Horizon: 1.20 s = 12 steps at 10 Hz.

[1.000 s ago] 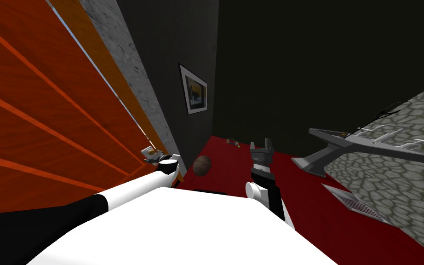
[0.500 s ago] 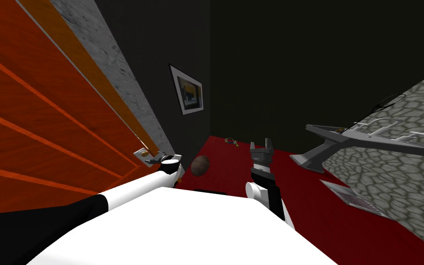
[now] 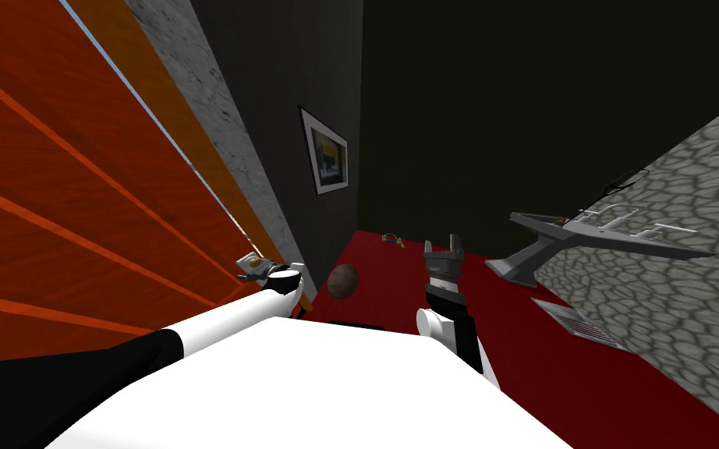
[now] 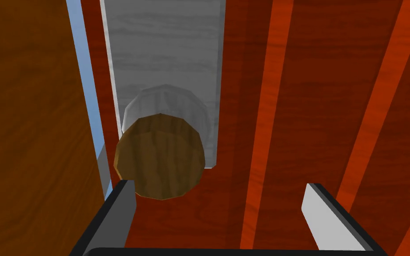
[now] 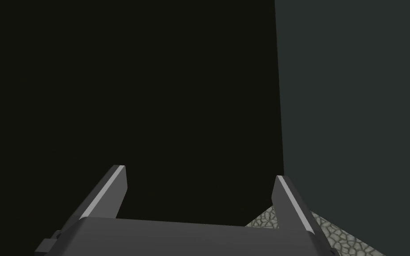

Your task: Push the door open

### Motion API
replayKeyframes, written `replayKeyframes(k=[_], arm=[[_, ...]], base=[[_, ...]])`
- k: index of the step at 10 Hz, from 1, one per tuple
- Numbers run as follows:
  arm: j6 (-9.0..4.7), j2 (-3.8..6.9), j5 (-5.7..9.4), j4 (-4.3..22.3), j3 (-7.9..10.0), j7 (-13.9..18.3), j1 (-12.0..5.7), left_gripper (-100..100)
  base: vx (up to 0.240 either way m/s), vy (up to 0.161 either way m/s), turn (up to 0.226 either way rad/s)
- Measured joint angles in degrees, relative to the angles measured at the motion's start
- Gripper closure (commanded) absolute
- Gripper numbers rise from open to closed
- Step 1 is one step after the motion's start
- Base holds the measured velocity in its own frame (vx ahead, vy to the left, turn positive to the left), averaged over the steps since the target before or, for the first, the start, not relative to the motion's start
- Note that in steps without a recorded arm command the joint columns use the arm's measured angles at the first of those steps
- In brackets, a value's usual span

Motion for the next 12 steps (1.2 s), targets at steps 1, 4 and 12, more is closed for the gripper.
replayKeyframes(k=[1, 4, 12], arm=[[-0.6, 0.04, 0.18, 0.62, 0.17, -0.09, 0.17, -100], [-0.85, -0.89, 0.55, -0.01, 0.52, -0.25, 0.17, 100], [-1.94, -0.23, 1.13, -0.68, 1.29, -1.07, -0.58, -100]], base=[[0.022, 0.169, -0.075], [0.01, 0.087, -0.023], [-0.019, -0.041, -0.021]])
